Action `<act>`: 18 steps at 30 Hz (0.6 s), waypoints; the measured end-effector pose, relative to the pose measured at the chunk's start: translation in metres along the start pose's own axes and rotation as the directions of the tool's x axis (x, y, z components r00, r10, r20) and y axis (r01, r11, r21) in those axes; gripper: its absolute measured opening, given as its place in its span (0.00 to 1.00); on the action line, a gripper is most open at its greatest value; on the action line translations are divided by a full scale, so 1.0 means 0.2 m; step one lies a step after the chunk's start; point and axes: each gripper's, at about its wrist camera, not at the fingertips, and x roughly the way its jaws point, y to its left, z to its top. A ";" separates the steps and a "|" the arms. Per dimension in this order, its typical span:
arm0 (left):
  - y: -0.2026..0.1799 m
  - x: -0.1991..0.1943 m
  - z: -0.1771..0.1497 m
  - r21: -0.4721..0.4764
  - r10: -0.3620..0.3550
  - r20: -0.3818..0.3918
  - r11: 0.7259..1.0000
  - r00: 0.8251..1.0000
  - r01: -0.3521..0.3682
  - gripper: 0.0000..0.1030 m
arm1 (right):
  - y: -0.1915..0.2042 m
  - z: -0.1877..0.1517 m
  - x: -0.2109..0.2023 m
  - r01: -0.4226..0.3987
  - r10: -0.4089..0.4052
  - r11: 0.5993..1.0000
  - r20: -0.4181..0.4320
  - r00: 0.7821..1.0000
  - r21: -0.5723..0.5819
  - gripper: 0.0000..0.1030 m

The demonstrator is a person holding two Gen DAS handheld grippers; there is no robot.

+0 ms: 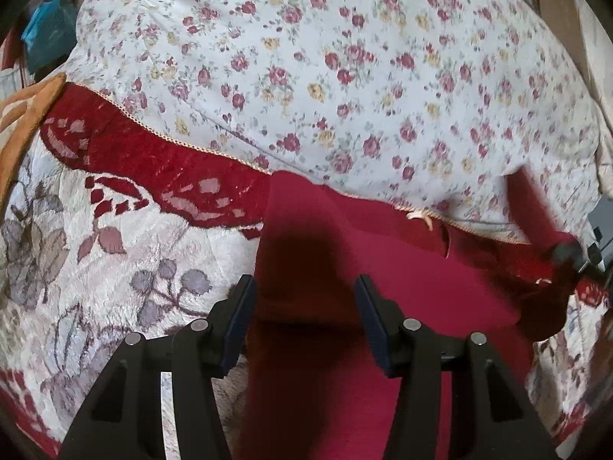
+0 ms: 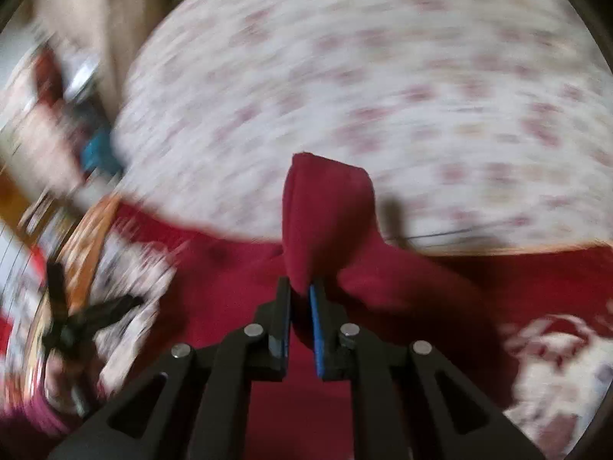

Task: Fold small clothes
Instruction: 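Fold the held sleeve across the shirt body toward the left tool, release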

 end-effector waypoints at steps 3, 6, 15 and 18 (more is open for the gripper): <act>-0.01 0.00 0.00 -0.009 -0.020 0.004 1.000 1.000 0.020 0.30 | 0.26 -0.13 0.25 -0.054 0.049 0.995 -0.075 0.996 -0.079 0.21; -0.04 0.01 0.00 0.011 -0.047 -0.017 0.999 0.999 0.047 0.30 | 0.37 -0.25 0.53 0.001 -0.023 0.995 -0.215 0.976 -0.101 0.49; -0.33 0.27 0.02 0.185 -0.068 -0.111 0.979 0.992 0.087 0.30 | 0.16 -0.43 0.15 0.043 -0.039 0.999 -0.134 0.990 0.024 0.60; -0.40 0.43 0.03 0.188 -0.044 -0.172 0.979 0.984 0.077 0.12 | 0.07 -0.46 -0.01 0.041 -0.033 0.995 -0.090 0.995 0.090 0.62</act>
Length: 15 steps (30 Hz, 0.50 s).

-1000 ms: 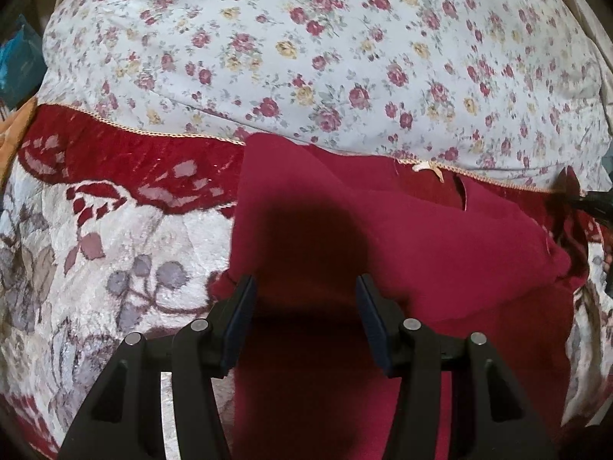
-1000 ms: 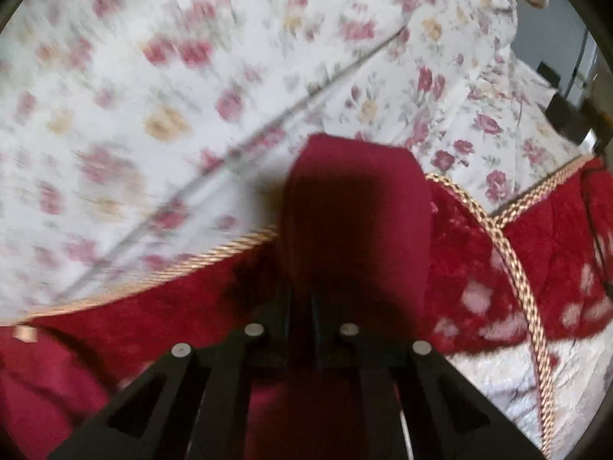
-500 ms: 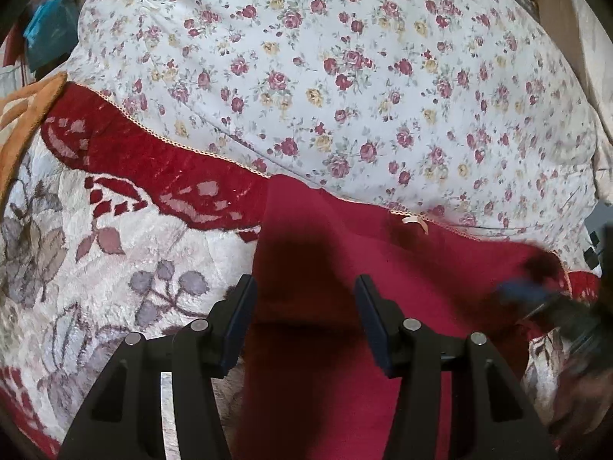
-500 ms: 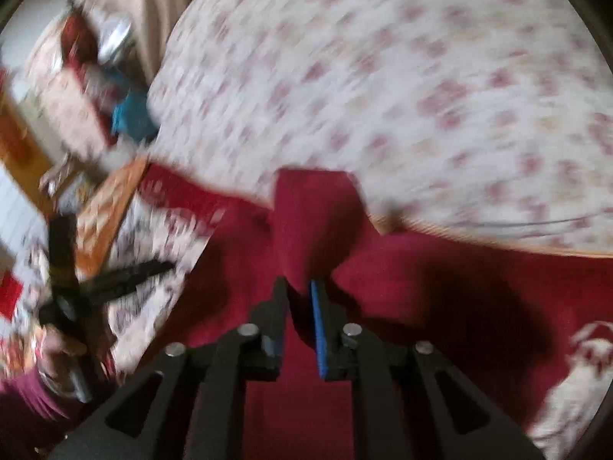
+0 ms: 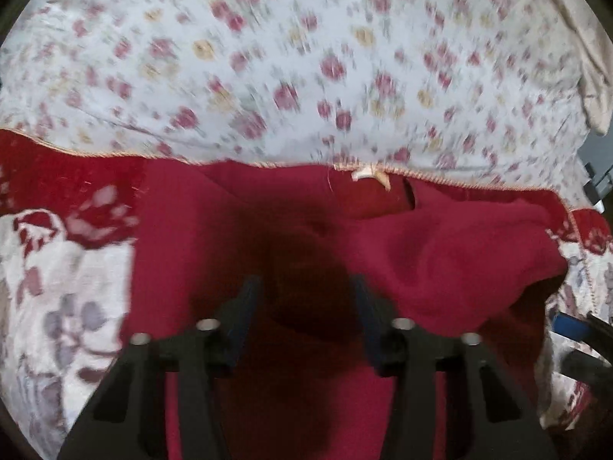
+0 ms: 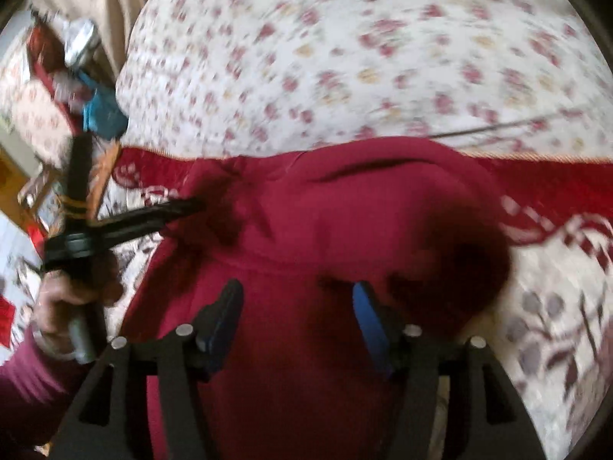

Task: Fold small clothes
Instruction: 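Fold the held sleeve across the shirt body toward the left tool, release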

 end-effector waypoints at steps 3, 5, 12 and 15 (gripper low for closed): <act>-0.03 0.11 0.02 0.003 0.024 -0.026 1.000 0.999 -0.024 0.00 | -0.07 -0.06 -0.10 0.005 -0.007 0.999 0.050 0.999 0.047 0.63; -0.03 0.09 0.03 -0.022 -0.028 -0.033 0.999 0.999 0.028 0.00 | -0.12 -0.09 -0.17 0.024 -0.029 0.998 0.077 0.997 0.065 0.66; 0.04 -0.31 0.12 0.003 -0.095 0.146 0.995 0.985 0.096 0.00 | -0.26 -0.07 -0.27 0.099 -0.114 0.989 0.137 0.984 0.112 0.69; 0.14 -0.38 0.15 -0.034 -0.074 0.167 0.996 0.983 0.080 0.00 | -0.25 -0.08 -0.23 0.140 -0.149 0.987 0.110 0.983 0.084 0.70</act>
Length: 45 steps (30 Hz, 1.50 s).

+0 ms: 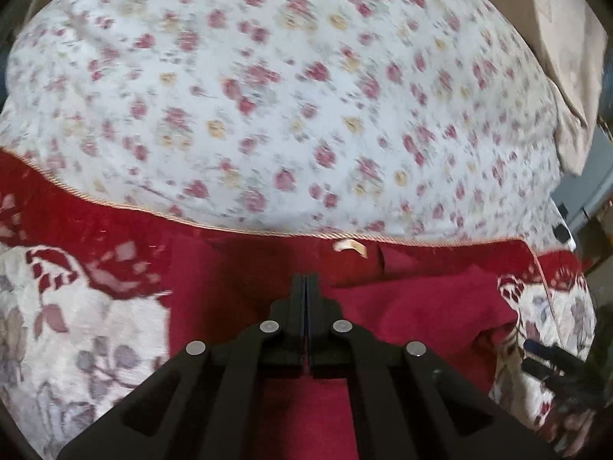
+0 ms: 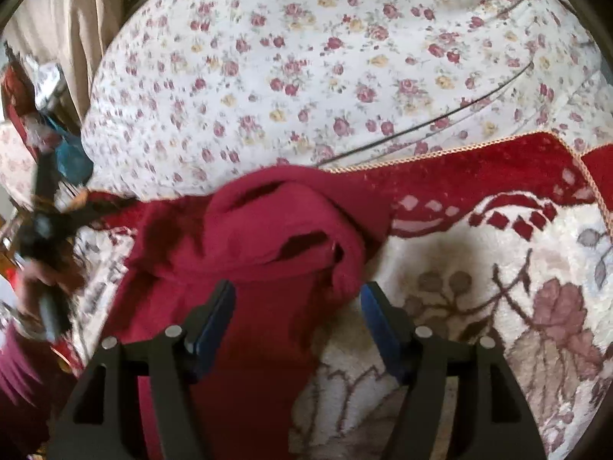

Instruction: Fold small clothes

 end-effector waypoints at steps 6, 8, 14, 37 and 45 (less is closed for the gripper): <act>0.01 0.17 -0.09 -0.028 0.006 -0.105 1.000 0.994 -0.009 0.04 | 0.03 -0.03 0.07 0.004 -0.004 1.000 -0.034 0.999 -0.009 0.70; -0.01 0.26 -0.13 -0.033 0.020 -0.127 0.999 0.992 -0.025 0.10 | 0.04 -0.03 0.08 0.002 -0.003 1.000 -0.037 0.999 -0.019 0.70; -0.09 0.51 -0.23 0.039 0.185 -0.205 0.983 0.961 -0.181 0.11 | 0.02 -0.04 0.08 -0.021 0.021 1.000 -0.032 0.999 -0.003 0.70; 0.27 0.04 -0.06 -0.219 -0.109 -0.111 0.972 0.988 0.083 0.00 | 0.09 -0.01 0.18 0.025 -0.026 0.994 -0.012 1.000 -0.102 0.71; 0.33 0.05 -0.12 -0.228 -0.107 -0.131 0.971 0.986 0.075 0.00 | 0.11 0.01 0.31 0.130 -0.142 0.959 -0.030 0.989 -0.251 0.08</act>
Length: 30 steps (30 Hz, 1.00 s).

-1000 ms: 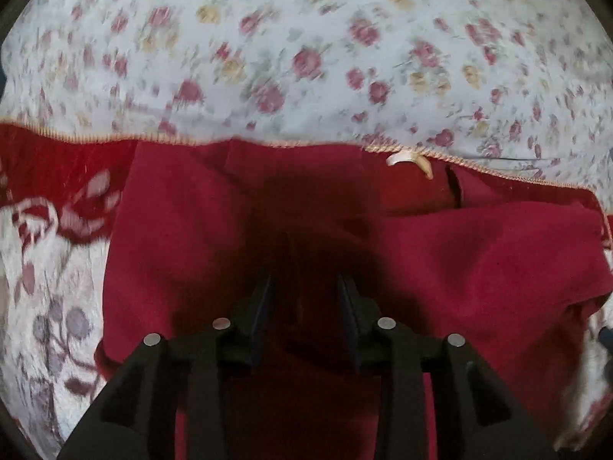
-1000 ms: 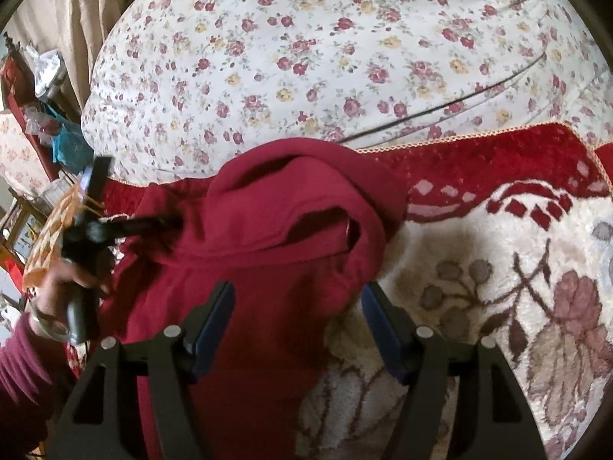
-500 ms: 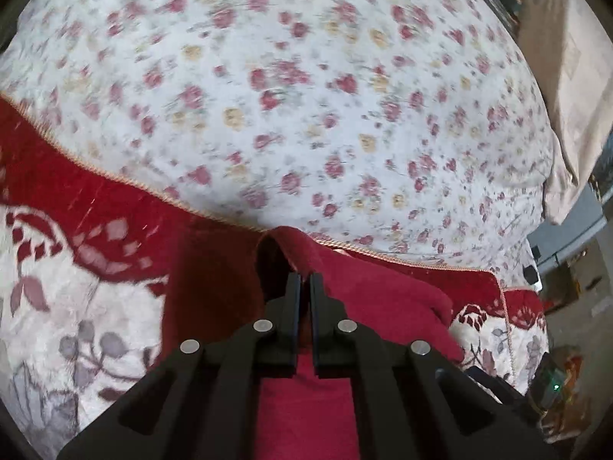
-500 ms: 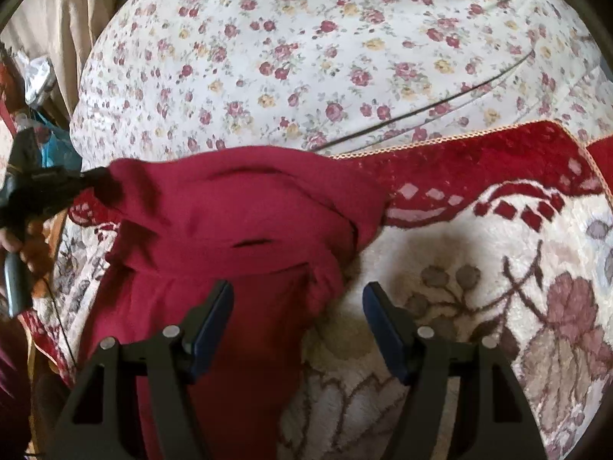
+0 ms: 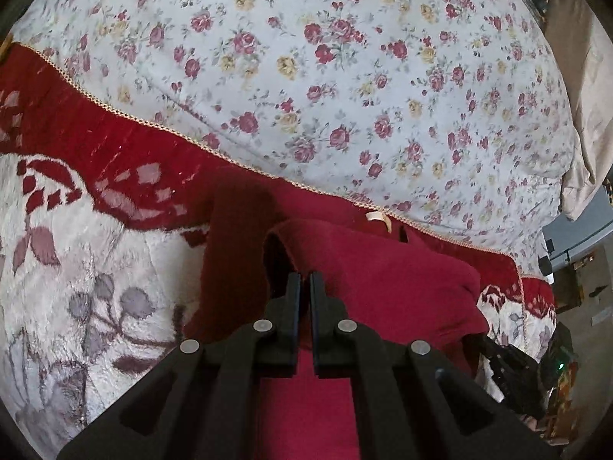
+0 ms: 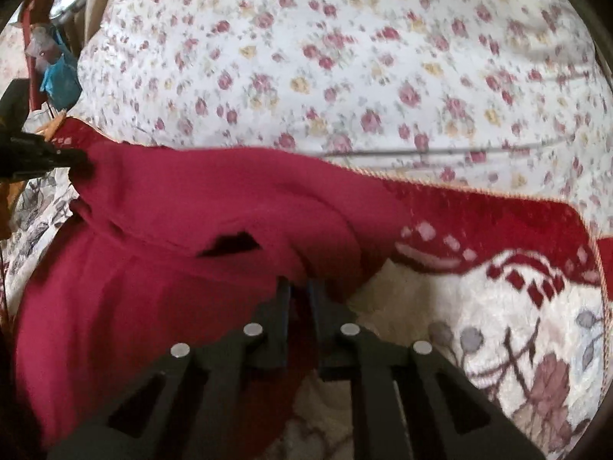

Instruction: Fold small clothes

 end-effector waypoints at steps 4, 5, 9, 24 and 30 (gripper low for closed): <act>0.02 0.05 -0.03 0.004 0.012 -0.025 1.000 1.000 -0.012 0.00 | -0.10 -0.07 -0.02 -0.010 0.013 0.999 -0.061 0.998 0.046 0.06; 0.02 0.07 -0.05 0.008 0.022 -0.030 1.000 0.999 -0.021 0.00 | -0.13 -0.10 -0.03 -0.016 0.020 0.998 -0.081 0.997 0.059 0.00; 0.03 0.09 -0.06 0.013 0.030 -0.029 0.999 0.999 -0.030 0.00 | -0.23 -0.14 -0.09 -0.020 0.031 0.991 -0.080 0.996 0.130 0.00; -0.07 0.04 -0.10 0.096 0.020 -0.021 0.995 1.000 -0.018 0.00 | -0.08 0.03 -0.05 -0.044 0.044 0.997 -0.009 0.999 0.067 0.11; -0.07 0.20 -0.15 0.112 0.114 -0.055 0.988 0.992 -0.108 0.00 | -0.23 -0.15 -0.04 -0.080 0.099 0.986 -0.129 0.987 0.143 0.14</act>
